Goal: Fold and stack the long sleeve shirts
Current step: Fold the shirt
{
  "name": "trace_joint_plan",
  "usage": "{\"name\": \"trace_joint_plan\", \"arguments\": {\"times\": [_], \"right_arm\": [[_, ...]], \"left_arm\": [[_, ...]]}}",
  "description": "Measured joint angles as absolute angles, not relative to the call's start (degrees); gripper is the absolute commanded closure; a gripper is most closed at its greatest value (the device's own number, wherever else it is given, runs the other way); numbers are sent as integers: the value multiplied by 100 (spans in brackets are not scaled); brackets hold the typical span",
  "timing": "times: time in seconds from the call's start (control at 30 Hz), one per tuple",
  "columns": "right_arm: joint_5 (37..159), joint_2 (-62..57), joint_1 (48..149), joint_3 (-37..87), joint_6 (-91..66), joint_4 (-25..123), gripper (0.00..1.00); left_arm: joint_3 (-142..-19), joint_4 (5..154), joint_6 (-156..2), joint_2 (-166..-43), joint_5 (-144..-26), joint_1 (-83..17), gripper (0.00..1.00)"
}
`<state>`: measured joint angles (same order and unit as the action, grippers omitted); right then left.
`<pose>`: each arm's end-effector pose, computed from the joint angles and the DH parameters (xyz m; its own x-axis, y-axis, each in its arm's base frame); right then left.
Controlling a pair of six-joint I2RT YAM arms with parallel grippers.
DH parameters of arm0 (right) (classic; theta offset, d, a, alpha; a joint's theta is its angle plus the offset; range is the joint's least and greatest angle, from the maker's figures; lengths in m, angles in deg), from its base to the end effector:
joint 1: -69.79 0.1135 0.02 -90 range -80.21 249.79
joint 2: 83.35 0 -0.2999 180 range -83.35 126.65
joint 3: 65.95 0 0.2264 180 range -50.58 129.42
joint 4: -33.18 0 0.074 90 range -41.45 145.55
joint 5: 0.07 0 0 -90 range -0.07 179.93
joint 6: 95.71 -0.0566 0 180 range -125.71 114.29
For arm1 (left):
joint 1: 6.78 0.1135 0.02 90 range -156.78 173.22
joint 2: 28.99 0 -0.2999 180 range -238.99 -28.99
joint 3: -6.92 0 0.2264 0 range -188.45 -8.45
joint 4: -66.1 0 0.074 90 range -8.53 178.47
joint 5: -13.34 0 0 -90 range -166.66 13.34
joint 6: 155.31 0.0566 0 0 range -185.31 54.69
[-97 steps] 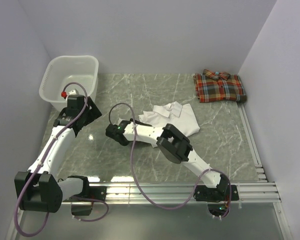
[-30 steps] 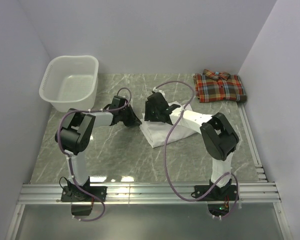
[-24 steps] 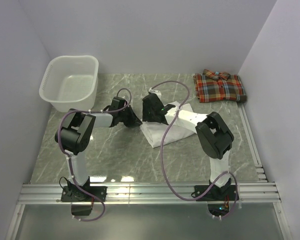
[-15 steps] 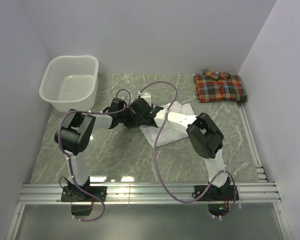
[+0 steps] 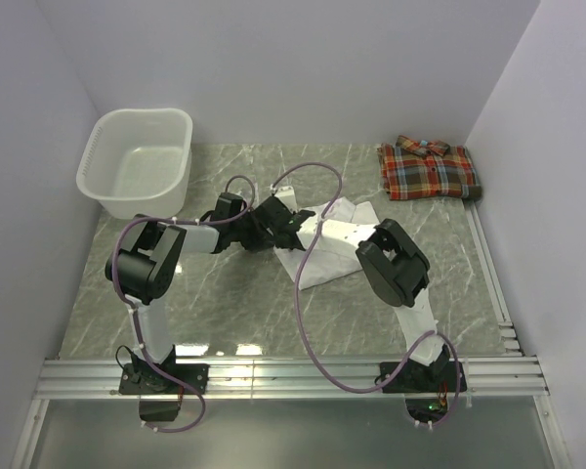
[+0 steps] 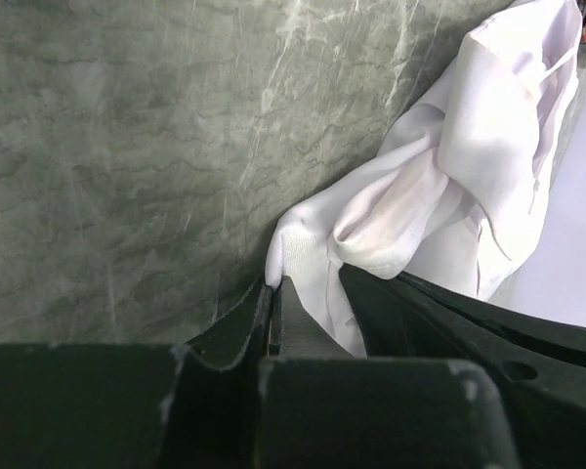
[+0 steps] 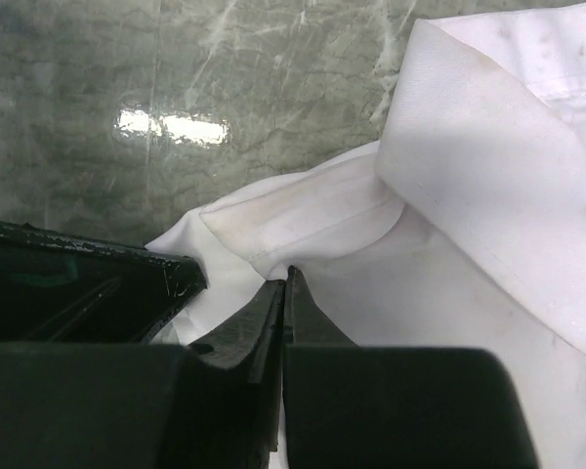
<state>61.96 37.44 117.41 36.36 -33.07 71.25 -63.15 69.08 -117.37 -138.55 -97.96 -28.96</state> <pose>0.3274 0.3194 0.1959 -0.7192 -0.1860 -0.6694 -0.1662 0.9816 -0.0942 0.3521 -0.1657 0.1665 -0.8575 -0.4439 -0.2601 -0.1243 0.6693 -0.7325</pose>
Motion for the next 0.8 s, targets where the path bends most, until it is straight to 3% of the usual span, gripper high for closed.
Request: {"name": "trace_joint_plan", "arguments": {"times": [0.8], "right_arm": [[6684, 3121, 12097, 3522, -3586, 7197, 97]], "left_arm": [[-6203, 6906, -11756, -13745, -9676, -2900, 100]]}}
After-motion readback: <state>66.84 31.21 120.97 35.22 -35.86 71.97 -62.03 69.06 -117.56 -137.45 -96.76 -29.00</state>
